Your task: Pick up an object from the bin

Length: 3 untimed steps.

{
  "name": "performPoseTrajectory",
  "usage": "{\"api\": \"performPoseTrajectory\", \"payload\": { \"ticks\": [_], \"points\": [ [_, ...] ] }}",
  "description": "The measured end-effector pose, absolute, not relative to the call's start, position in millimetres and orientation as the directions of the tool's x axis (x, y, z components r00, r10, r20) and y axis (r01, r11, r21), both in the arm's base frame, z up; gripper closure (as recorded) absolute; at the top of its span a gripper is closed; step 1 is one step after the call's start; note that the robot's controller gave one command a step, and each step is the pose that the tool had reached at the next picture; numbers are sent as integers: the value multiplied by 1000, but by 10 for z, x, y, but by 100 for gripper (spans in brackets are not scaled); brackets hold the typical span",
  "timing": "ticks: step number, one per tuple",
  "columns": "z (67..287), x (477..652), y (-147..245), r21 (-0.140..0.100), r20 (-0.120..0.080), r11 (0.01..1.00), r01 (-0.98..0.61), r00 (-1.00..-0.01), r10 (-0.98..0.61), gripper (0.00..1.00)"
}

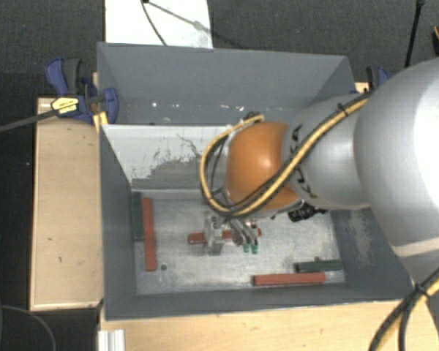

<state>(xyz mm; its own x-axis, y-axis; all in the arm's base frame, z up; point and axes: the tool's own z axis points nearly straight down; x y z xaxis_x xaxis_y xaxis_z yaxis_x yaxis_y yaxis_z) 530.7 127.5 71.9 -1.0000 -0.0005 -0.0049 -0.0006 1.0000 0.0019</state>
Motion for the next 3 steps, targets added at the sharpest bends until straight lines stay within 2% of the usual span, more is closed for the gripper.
{"api": "performPoseTrajectory", "payload": {
  "ticks": [1, 2, 3],
  "points": [
    [716, 5066, 1896, 3, 1, 990, 139, -990, 139, 100],
    [2160, 4973, 2306, 7, -9, 992, 127, -992, 127, 100],
    [2114, 4961, 2287, 1, -2, 992, 129, -992, 129, 0]
  ]
}}
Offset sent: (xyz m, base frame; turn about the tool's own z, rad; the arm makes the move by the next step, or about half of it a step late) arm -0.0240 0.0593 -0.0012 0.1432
